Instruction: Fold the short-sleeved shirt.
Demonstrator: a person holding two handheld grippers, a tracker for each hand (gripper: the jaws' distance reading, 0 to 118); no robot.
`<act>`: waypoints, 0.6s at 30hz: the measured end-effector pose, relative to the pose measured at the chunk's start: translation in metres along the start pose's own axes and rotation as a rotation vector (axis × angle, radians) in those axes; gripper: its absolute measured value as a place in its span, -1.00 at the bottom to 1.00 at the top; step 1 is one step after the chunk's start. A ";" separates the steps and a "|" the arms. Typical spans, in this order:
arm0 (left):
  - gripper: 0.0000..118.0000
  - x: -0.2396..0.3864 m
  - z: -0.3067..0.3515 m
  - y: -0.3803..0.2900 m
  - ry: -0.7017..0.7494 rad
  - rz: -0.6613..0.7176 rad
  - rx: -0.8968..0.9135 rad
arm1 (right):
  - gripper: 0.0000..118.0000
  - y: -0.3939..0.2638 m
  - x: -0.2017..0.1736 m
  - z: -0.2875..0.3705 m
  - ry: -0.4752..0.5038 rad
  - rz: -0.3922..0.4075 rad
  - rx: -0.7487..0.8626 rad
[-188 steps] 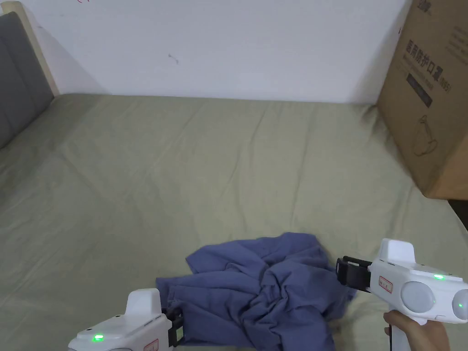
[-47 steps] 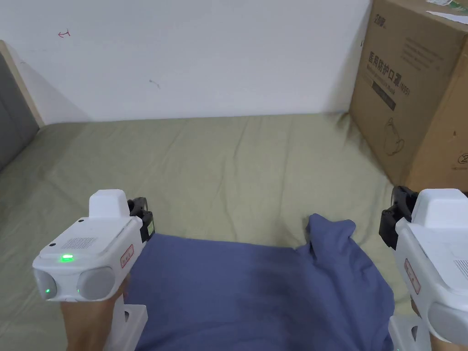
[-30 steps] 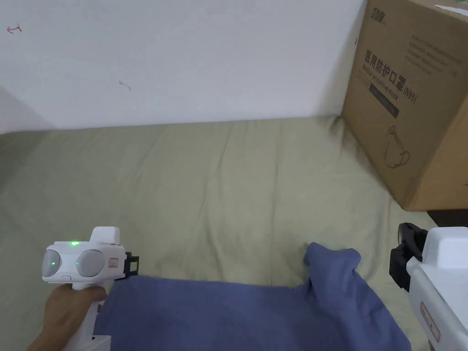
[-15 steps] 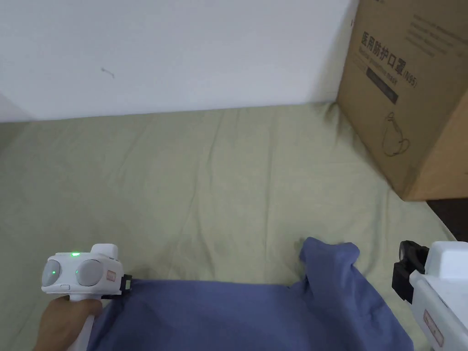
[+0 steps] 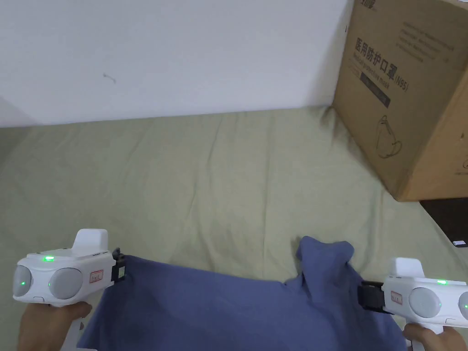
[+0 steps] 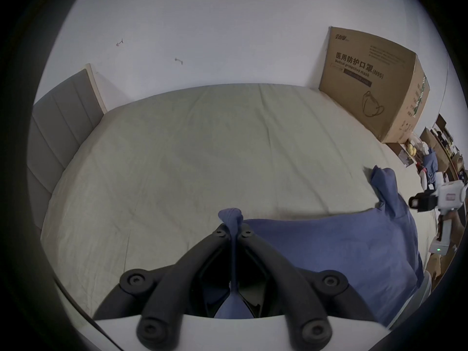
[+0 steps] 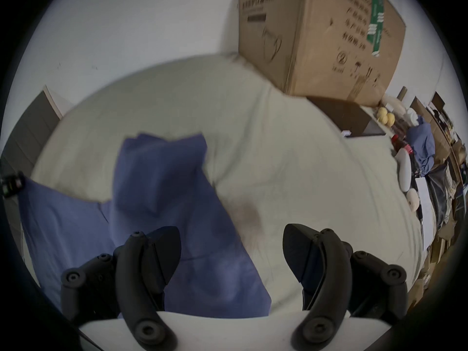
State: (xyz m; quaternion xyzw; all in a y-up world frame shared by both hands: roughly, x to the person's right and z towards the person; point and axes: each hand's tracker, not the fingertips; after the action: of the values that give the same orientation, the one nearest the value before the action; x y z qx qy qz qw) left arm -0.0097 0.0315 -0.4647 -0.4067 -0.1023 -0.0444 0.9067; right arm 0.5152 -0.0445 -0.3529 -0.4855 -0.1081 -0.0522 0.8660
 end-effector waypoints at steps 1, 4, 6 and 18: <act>-0.99 -0.001 0.002 0.000 -0.001 -0.002 0.005 | 0.40 -0.002 -0.002 -0.005 -0.001 0.009 -0.026; -0.99 0.000 0.008 0.002 -0.001 0.006 0.011 | 0.18 -0.010 -0.008 -0.015 -0.006 0.022 -0.072; -0.99 -0.001 0.011 0.000 0.001 0.015 0.008 | -0.25 -0.018 -0.022 0.000 0.021 0.030 -0.083; -0.99 -0.021 0.063 -0.019 0.016 0.139 0.066 | -0.97 0.006 -0.018 0.095 0.038 0.093 0.199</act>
State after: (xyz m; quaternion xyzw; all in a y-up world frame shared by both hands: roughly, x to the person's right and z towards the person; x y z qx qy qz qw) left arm -0.0432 0.0654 -0.4147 -0.3822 -0.0680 0.0188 0.9214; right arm 0.4859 0.0396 -0.3139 -0.4003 -0.0736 -0.0103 0.9134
